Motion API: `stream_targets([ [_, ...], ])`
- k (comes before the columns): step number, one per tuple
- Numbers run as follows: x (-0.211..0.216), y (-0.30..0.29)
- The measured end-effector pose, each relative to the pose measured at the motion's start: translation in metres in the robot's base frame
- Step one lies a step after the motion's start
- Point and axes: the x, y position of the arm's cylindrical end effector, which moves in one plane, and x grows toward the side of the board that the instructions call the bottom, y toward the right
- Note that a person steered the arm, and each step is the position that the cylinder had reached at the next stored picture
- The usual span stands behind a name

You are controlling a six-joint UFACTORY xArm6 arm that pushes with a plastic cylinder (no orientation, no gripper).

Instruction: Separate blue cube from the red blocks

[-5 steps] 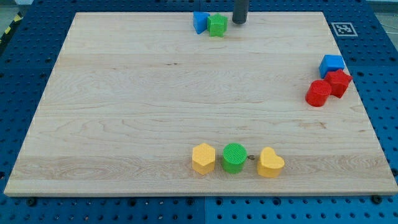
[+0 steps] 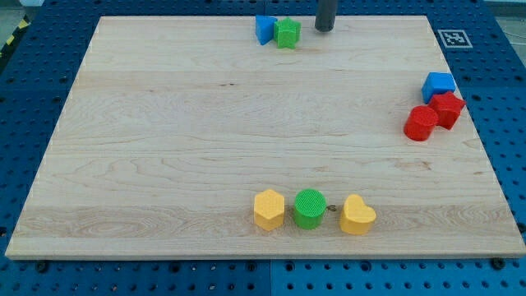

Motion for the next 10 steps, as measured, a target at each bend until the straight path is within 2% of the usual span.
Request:
stream_targets([
  [5,0.004,0.066],
  [8,0.055,0.148],
  [10,0.057,0.185],
])
